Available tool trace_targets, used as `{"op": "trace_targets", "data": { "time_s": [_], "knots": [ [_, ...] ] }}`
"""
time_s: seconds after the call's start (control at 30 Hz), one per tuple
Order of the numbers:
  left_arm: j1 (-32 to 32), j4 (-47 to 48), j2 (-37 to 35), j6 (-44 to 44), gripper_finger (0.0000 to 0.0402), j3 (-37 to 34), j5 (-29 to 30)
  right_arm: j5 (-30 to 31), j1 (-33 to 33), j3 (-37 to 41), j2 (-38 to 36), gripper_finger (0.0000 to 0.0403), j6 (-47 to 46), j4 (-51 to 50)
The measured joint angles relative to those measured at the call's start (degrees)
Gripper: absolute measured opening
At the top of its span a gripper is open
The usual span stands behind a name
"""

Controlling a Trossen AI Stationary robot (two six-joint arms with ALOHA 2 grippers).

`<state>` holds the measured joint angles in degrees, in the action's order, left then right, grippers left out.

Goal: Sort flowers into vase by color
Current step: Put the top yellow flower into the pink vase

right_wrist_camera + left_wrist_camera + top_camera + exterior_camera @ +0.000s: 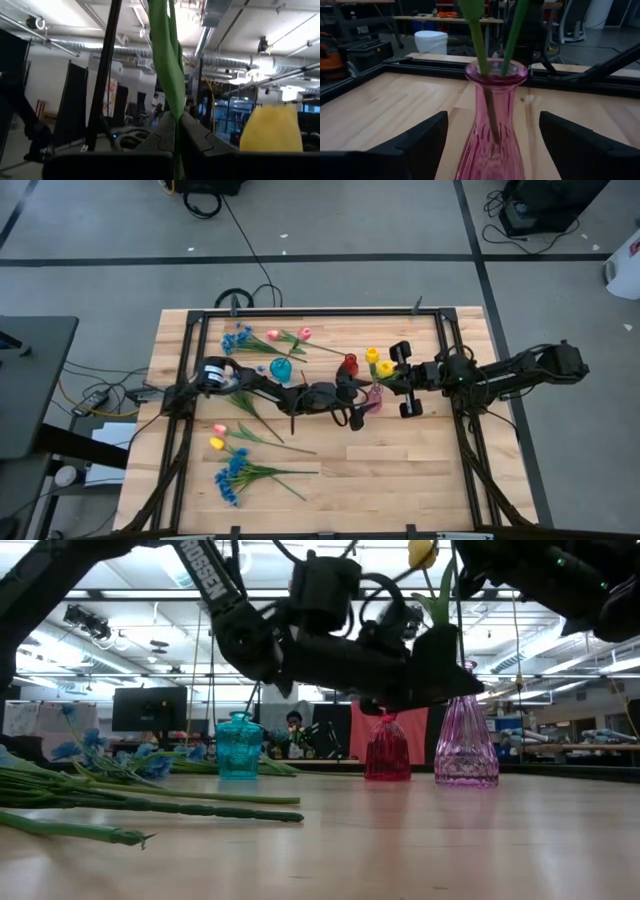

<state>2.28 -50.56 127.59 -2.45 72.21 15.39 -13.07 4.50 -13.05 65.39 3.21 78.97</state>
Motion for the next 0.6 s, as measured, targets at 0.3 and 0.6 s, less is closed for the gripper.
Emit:
{"op": "trace_targets", "data": {
  "time_s": [0.3,0.6],
  "knots": [
    [-0.9,-0.7,0.7,0.9,0.0245,1.6,1.3,1.3,0.0,0.5,0.1,0.0018,0.0,-4.3],
    [-1.1,-2.6,0.7,1.0,0.0141,1.6,1.3,3.2,0.0,0.5,0.1,0.0018,-0.8,-10.0]
  ]
}}
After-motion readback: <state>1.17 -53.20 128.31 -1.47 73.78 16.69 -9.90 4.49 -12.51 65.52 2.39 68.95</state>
